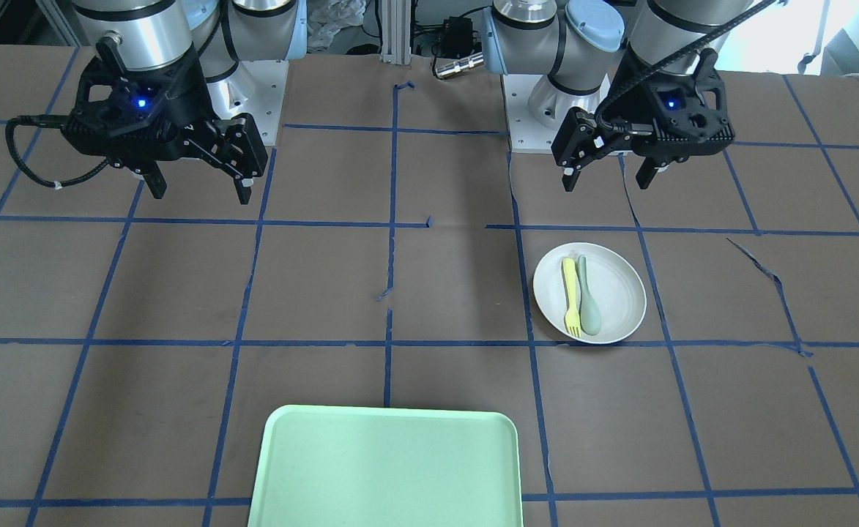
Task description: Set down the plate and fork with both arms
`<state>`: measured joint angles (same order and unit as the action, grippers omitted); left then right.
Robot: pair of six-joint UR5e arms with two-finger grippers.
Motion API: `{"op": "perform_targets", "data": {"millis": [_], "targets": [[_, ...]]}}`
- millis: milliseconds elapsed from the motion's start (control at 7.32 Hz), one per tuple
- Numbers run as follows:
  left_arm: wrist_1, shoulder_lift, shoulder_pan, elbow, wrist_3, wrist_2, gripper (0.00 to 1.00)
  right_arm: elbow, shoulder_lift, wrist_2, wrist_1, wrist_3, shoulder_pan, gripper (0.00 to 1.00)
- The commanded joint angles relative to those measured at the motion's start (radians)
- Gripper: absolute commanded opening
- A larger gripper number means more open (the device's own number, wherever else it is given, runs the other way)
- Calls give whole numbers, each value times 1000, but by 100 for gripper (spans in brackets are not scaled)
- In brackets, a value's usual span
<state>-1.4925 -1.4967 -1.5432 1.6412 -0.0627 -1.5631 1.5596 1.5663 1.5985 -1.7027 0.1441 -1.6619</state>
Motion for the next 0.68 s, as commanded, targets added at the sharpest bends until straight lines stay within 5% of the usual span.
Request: {"op": "perform_targets", "data": {"millis": [0,547], "targets": [[0,9,0,3,7,-2,100,-1,3,0,0,0,1,100],[0,0,0,2,10,-5,100,-1,1,-2,-2,8,-1,100]]}}
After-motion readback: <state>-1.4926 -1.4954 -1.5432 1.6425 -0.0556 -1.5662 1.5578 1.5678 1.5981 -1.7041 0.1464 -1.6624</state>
